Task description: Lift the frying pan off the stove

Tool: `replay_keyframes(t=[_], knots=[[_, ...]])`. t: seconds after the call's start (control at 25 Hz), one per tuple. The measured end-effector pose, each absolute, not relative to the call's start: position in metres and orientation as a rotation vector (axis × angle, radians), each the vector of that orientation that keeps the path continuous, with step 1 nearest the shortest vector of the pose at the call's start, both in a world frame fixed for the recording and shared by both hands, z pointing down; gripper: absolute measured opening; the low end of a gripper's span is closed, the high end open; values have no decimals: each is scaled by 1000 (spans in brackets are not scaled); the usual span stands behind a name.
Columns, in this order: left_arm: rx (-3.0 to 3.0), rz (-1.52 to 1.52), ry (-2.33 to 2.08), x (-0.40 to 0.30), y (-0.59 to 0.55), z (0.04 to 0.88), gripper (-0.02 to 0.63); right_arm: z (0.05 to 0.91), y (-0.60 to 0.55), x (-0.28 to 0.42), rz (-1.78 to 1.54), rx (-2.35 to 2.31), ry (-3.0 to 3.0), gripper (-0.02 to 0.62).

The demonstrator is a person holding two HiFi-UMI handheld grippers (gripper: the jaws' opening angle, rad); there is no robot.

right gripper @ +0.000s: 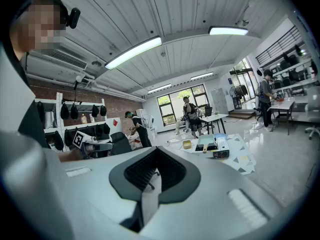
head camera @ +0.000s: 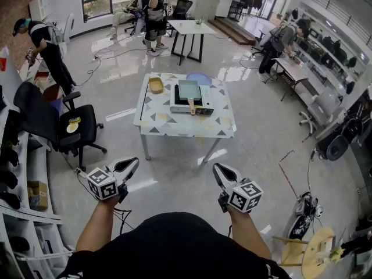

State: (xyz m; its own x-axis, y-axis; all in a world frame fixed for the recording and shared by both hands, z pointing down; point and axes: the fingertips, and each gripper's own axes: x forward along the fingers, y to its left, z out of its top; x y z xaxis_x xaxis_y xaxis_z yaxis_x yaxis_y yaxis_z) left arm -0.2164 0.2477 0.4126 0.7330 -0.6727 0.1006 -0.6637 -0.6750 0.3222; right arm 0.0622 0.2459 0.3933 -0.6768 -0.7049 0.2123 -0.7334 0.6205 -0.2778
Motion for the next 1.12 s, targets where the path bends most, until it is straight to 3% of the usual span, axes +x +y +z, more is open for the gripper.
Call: replay_keyframes(t=[0.52, 0.88, 1.12], knots=[[2698, 20, -931, -196, 262, 396, 126, 386, 254, 70, 513, 1309, -2753, 38], [2717, 11, -900, -196, 271, 389, 244, 382, 266, 61, 460, 1291, -2747, 167], [2716, 42, -857, -188, 272, 396, 293, 387, 265, 58, 497, 1254, -2774, 207]])
